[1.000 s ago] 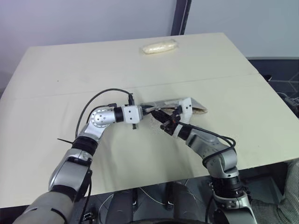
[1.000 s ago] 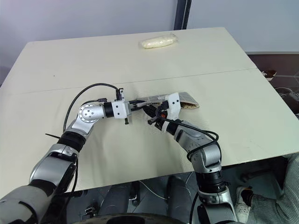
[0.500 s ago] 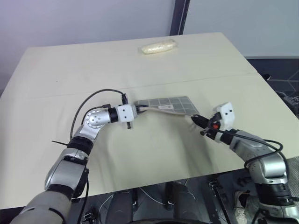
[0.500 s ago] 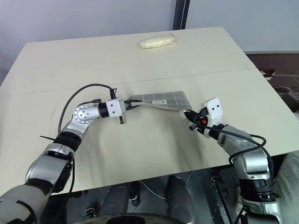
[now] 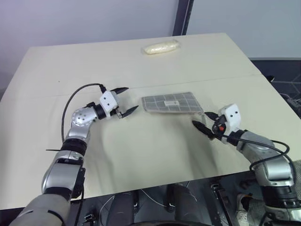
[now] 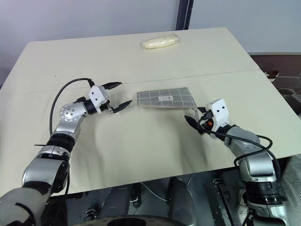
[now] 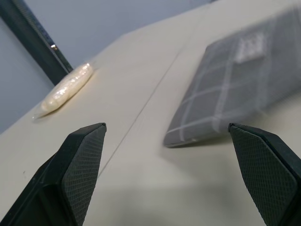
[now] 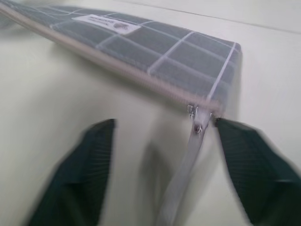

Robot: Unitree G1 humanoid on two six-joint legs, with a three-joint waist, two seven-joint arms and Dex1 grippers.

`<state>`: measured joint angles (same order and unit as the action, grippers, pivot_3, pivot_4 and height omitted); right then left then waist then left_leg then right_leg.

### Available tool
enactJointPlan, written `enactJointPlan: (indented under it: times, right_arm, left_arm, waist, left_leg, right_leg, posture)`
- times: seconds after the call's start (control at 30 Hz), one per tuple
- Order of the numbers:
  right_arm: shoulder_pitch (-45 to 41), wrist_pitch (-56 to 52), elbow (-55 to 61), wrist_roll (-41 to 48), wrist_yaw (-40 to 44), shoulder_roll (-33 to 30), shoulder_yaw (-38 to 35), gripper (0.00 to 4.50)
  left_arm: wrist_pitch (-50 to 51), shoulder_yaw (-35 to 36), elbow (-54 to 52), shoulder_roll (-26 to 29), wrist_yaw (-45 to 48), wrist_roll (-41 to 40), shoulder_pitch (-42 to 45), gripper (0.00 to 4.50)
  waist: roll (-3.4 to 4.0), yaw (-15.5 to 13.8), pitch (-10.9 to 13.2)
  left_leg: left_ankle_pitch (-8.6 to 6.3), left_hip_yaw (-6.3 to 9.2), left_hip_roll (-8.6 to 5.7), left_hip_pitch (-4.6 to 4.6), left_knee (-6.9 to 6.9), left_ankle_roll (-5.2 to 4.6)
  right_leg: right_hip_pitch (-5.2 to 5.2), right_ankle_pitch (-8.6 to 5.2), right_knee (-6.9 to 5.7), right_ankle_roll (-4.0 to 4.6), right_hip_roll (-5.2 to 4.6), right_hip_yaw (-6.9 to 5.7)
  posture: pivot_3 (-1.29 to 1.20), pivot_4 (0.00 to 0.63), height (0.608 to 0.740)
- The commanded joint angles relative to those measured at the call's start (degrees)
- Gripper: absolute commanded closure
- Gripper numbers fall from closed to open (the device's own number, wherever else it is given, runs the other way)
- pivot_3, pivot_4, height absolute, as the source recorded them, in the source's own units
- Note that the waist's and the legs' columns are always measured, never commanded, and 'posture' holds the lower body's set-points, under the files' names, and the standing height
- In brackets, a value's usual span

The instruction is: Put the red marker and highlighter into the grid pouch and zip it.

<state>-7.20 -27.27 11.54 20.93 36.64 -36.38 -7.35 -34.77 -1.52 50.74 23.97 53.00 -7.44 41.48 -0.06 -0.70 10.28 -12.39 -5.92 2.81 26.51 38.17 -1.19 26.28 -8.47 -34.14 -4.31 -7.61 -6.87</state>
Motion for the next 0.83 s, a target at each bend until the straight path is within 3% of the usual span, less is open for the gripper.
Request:
enactJointPlan:
  times: [0.03,0.17,0.27,0.4,0.57,0.83]
  right_arm:
    - [1.14,0.22,4.36,1.78,1.7,-2.18,-4.11,1.06]
    - [5.98,-0.28,7.2,2.84,4.37,-5.89,-8.82,1.06]
    - [11.93,-2.13,11.51,7.2,7.52,-7.36,-14.5,1.06]
    - [20.26,-3.49,15.44,11.79,12.08,-8.22,-20.78,1.06]
    - [24.62,-2.94,14.45,12.37,13.55,-8.86,-27.12,1.06]
    - [31.66,-0.44,15.14,12.69,15.9,-6.02,-29.03,1.06]
  left_arm:
    - [3.18,2.35,-4.37,1.83,3.08,-3.67,-2.42,0.0]
    - [7.6,5.01,-9.16,4.86,6.55,-7.66,-6.61,0.0]
    - [17.91,7.54,-14.7,7.86,7.84,-11.85,-10.73,0.0]
    - [22.26,9.04,-17.16,10.62,4.21,-10.05,-14.17,0.0]
    - [24.62,9.18,-19.87,12.11,5.43,-10.23,-18.21,0.0]
    - [26.96,10.72,-22.23,13.47,4.82,-10.48,-17.96,0.0]
  waist:
    - [0.0,0.03,0.0]
    - [0.0,-0.01,0.0]
    - [0.0,-0.11,0.0]
    - [-0.01,-0.2,-0.01]
    - [0.01,-0.07,-0.01]
    - [0.04,-0.03,-0.03]
  left_leg:
    - [0.0,0.0,0.01,0.0,-0.01,0.0]
    - [0.0,0.01,0.03,-0.01,-0.01,0.0]
    - [0.0,0.05,0.03,-0.01,-0.01,0.01]
    - [-0.01,0.21,0.03,-0.06,-0.01,0.02]
    - [-0.11,0.06,0.15,-0.04,0.0,0.19]
    - [-0.12,-0.22,0.69,0.06,-0.03,0.19]
  right_leg:
    - [0.02,0.0,-0.02,0.0,0.01,-0.01]
    - [0.02,0.0,-0.03,0.0,0.03,-0.01]
    - [0.0,-0.01,-0.02,0.0,0.02,0.0]
    - [-0.07,-0.02,0.01,-0.01,0.0,0.0]
    - [-0.1,-0.04,0.49,-0.02,0.0,-0.02]
    - [-0.23,-0.04,1.33,-0.03,0.2,-0.13]
  posture:
    - [0.0,0.15,0.74]
    - [0.0,0.15,0.74]
    - [0.0,0.15,0.74]
    - [0.0,0.15,0.74]
    - [0.0,0.15,0.74]
    - [0.0,0.15,0.74]
